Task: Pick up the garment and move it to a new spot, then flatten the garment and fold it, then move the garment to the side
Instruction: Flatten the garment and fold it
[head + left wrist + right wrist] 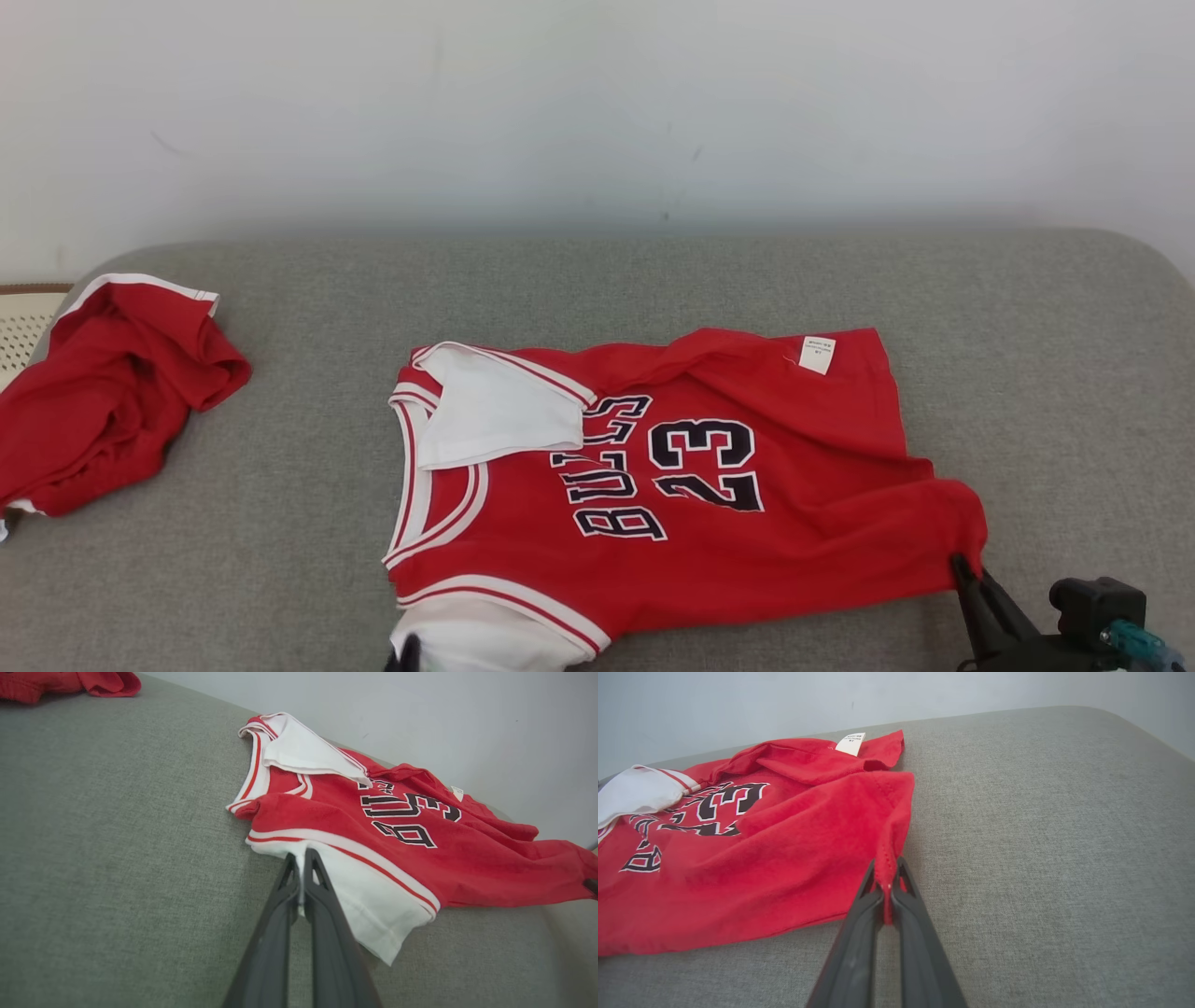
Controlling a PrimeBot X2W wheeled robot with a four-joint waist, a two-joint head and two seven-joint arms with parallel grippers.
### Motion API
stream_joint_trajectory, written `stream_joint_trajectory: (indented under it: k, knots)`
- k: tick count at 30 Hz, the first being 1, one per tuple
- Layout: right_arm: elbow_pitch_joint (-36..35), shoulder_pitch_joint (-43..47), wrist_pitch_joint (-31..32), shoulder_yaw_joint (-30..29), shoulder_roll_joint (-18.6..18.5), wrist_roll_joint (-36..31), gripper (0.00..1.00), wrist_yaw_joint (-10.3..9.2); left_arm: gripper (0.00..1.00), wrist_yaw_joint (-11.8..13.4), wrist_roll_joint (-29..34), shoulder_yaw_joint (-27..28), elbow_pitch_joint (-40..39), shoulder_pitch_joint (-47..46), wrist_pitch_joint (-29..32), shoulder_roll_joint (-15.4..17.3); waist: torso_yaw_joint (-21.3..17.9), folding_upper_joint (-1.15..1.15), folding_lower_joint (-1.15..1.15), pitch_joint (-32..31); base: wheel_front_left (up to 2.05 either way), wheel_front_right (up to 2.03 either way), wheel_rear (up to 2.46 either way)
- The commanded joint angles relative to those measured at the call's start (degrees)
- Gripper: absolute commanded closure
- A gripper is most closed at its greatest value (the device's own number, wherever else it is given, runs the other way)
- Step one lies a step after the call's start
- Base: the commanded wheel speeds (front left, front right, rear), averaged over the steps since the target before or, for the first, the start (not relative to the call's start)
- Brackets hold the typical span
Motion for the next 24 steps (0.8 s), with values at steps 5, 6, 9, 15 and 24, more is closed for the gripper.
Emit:
stream_joint_trajectory:
  k: [5, 6, 9, 15, 24]
  knots:
    - [-10.05, 2.00, 5.44, -0.65, -1.08, 0.94, 1.00, 0.03, 1.00, 0.23, 2.21, 1.30, -6.02, -4.02, 1.88, 4.04, -1.34, 0.00, 0.01, 0.69, 0.00, 0.00, 0.00]
    - [-11.61, 1.69, 6.51, -0.93, -0.95, 1.21, 1.00, 0.03, 1.00, 0.07, 2.15, 1.60, -6.97, -5.16, 2.64, 4.80, -1.63, 0.00, 0.01, 0.97, 0.00, 0.00, 0.00]
    - [-15.27, -0.71, 9.72, -2.37, 0.16, 2.22, 1.00, 0.03, 1.00, -0.94, 1.82, 2.92, -9.30, -10.14, 5.47, 7.47, -2.56, 0.00, 0.01, 2.34, 0.00, 0.00, 0.00]
    - [-17.46, -10.43, 14.98, -3.33, 3.49, 2.78, 1.00, 0.03, 1.00, -3.80, 1.86, 4.36, -10.26, -24.15, 12.04, 12.25, -3.92, 0.00, 0.01, 7.32, 0.00, 0.00, 0.00]
    - [-7.57, -40.63, 21.47, -2.59, 4.42, 7.58, 1.00, 0.03, 1.00, -9.91, 1.13, 3.18, -0.63, -56.86, 21.04, 16.73, -4.33, 0.00, 0.01, 18.03, 0.00, 0.00, 0.00]
